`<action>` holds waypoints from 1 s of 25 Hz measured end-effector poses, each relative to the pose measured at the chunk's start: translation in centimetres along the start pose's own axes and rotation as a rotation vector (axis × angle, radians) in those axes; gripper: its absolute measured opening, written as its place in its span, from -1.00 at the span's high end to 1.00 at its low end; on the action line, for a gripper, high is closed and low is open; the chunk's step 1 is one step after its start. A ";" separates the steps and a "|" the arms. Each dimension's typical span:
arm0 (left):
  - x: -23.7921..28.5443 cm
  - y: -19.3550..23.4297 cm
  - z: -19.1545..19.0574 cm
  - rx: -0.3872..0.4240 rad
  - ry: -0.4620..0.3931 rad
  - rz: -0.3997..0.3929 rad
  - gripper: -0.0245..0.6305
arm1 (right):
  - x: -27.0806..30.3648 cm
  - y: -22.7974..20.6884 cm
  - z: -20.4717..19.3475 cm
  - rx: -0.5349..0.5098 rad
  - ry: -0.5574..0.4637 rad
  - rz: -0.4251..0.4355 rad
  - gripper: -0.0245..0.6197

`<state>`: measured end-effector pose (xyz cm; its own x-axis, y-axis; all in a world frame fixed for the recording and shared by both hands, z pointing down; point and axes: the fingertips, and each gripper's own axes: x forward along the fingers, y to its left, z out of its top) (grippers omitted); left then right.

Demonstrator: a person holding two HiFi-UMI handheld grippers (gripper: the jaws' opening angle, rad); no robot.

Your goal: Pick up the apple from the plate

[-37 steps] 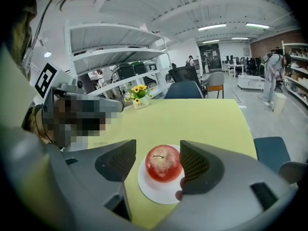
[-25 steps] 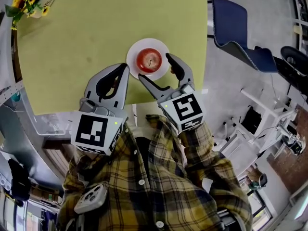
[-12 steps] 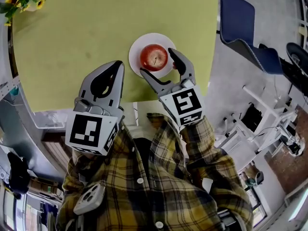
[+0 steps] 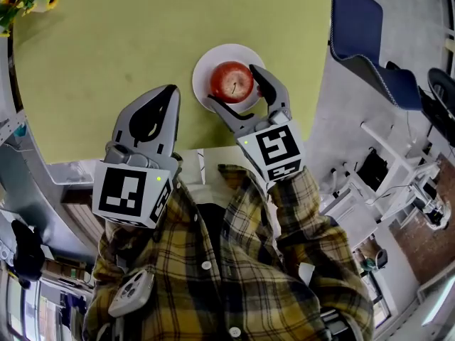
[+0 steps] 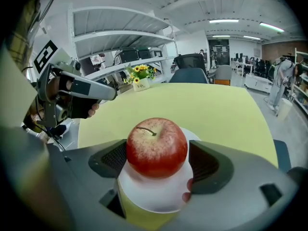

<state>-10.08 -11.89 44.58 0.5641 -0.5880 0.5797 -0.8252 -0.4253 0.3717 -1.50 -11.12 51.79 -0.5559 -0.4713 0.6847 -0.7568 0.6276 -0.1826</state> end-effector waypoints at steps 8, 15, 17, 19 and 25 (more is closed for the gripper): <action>0.0 0.5 -0.1 -0.008 0.000 0.005 0.90 | 0.2 -0.1 0.0 0.031 0.007 0.004 -0.25; -0.2 0.5 -0.1 -0.011 -0.007 0.002 0.90 | 0.3 -0.3 0.0 0.066 0.011 -0.004 -0.25; -0.3 0.6 -0.1 -0.009 -0.010 0.003 0.90 | 0.3 -0.2 -0.1 0.062 0.014 -0.009 -0.25; -0.4 0.4 0.1 -0.005 -0.015 0.004 0.90 | 0.3 -0.3 -0.1 0.059 0.016 -0.016 -0.25; -1.5 0.0 1.1 0.012 -0.043 0.014 0.90 | -0.7 0.1 0.5 0.076 0.003 -0.009 -0.25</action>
<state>-10.89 -11.77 42.86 0.5538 -0.6227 0.5528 -0.8326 -0.4251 0.3552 -1.40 -11.01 50.96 -0.5479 -0.4749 0.6887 -0.7859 0.5744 -0.2291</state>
